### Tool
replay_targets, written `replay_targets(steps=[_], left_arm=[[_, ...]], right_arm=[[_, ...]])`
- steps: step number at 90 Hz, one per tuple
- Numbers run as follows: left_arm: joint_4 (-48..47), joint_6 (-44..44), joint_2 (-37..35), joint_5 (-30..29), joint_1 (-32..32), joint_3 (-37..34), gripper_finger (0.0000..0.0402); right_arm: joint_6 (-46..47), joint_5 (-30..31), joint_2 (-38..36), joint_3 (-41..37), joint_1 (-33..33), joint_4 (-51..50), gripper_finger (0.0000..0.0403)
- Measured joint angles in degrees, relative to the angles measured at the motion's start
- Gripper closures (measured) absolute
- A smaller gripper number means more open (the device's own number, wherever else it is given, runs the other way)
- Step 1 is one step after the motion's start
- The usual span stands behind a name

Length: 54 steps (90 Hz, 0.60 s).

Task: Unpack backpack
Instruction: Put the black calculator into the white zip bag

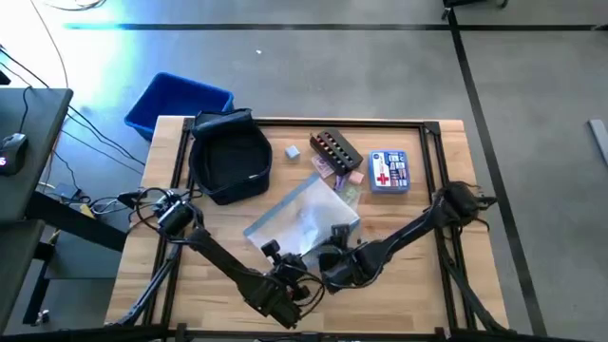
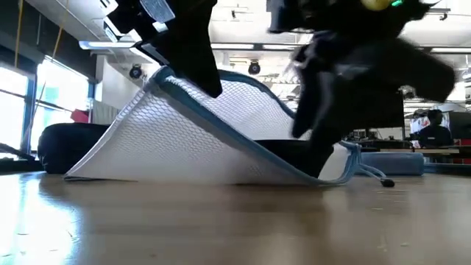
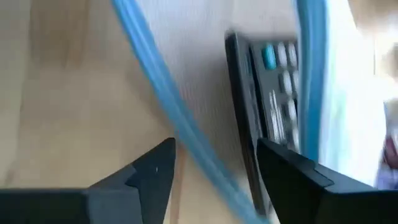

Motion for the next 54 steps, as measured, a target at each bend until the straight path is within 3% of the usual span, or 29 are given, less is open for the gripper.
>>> replay_targets(steps=[18, 28, 42, 54], left_arm=[[0.00, 0.02, 0.00, -1.23, 0.00, -0.02, 0.0401], [0.01, 0.01, 0.00, -1.46, 0.00, -0.04, 0.0401], [-0.02, 0.02, 0.02, -1.49, 0.07, -0.04, 0.0401], [-0.12, 0.07, 0.02, -1.47, 0.00, -0.04, 0.0401]], right_arm=[[17.34, 1.17, -1.21, -0.12, 2.99, -14.69, 0.0244], [21.49, 3.92, -1.23, -3.48, 2.88, -15.26, 0.0295], [18.72, 5.96, -1.23, -10.92, 0.52, -4.64, 0.0384], [7.54, 7.05, -1.19, -14.65, -1.52, 15.84, 0.0392]])
